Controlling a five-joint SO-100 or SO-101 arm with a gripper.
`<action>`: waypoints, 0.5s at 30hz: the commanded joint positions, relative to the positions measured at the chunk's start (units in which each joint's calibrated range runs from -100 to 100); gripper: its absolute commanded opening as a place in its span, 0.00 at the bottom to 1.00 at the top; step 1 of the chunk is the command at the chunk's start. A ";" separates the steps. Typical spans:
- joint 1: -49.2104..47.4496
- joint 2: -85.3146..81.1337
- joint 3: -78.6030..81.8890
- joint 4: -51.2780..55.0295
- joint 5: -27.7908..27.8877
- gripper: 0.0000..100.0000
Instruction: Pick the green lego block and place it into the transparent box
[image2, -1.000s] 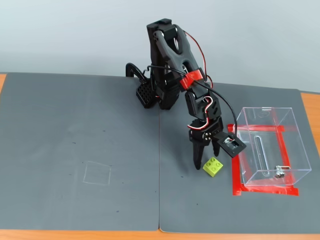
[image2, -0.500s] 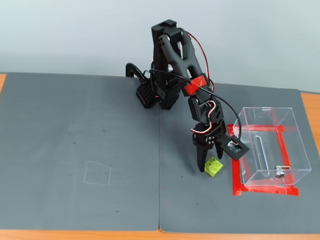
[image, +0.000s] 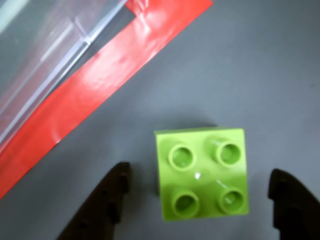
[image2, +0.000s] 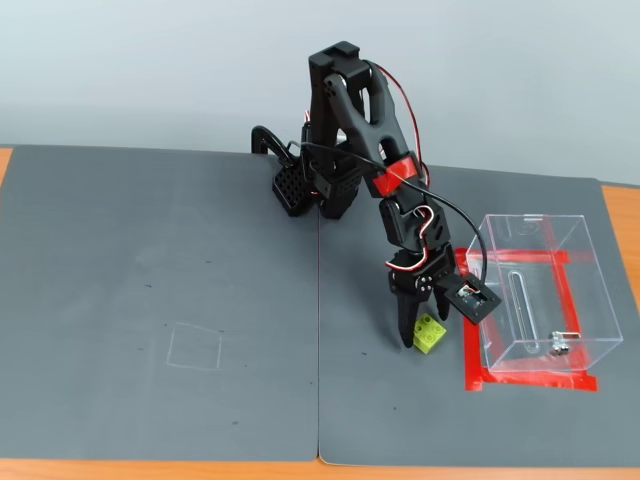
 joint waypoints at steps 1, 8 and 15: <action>0.40 0.16 -2.70 -0.95 -0.38 0.31; 0.85 1.77 -2.70 -2.25 -0.38 0.31; 0.92 2.19 -2.70 -3.64 -0.38 0.31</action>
